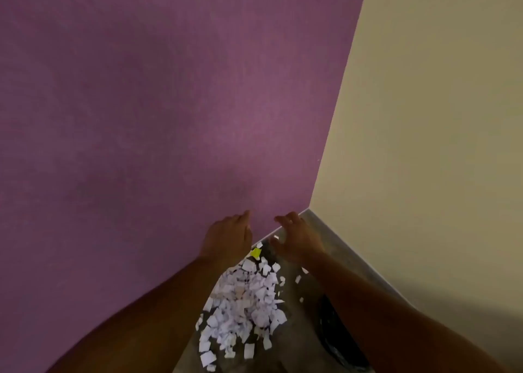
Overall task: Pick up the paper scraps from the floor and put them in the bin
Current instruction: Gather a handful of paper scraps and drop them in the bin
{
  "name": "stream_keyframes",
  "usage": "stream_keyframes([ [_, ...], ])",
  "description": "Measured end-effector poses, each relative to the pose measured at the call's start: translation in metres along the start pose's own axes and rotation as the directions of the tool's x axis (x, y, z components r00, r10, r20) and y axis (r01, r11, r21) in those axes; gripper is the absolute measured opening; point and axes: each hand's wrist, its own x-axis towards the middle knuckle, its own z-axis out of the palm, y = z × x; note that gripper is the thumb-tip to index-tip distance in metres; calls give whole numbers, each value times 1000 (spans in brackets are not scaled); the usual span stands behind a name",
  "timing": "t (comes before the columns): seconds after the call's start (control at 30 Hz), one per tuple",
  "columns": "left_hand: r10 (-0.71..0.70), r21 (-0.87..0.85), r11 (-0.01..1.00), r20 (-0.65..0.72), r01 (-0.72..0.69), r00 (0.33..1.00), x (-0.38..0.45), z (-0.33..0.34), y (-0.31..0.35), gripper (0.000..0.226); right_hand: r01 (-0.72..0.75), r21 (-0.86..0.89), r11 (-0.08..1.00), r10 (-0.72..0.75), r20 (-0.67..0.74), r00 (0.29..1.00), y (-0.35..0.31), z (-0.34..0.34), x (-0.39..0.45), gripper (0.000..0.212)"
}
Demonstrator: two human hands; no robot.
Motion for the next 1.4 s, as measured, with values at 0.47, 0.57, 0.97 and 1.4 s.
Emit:
stream_keyframes([
  [0.47, -94, -127, 981, 343, 145, 935, -22, 132, -73, 55, -288, 111, 951, 264, 192, 945, 16, 131, 7, 79],
  [0.57, -99, -142, 975, 398, 168, 912, -17, 174, -94, 56, -341, 129, 931, 312, 205, 928, 27, 173, 17, 82],
  [0.97, -197, -201, 921, 500, 334, 843, -3, 400, -164, 71, -505, 203, 839, 473, 187, 861, 118, 384, 66, 82],
  [1.4, -525, -346, 386, 680, 855, 512, 3, 686, -225, 67, -648, 343, 680, 636, 165, 754, 239, 636, 109, 87],
])
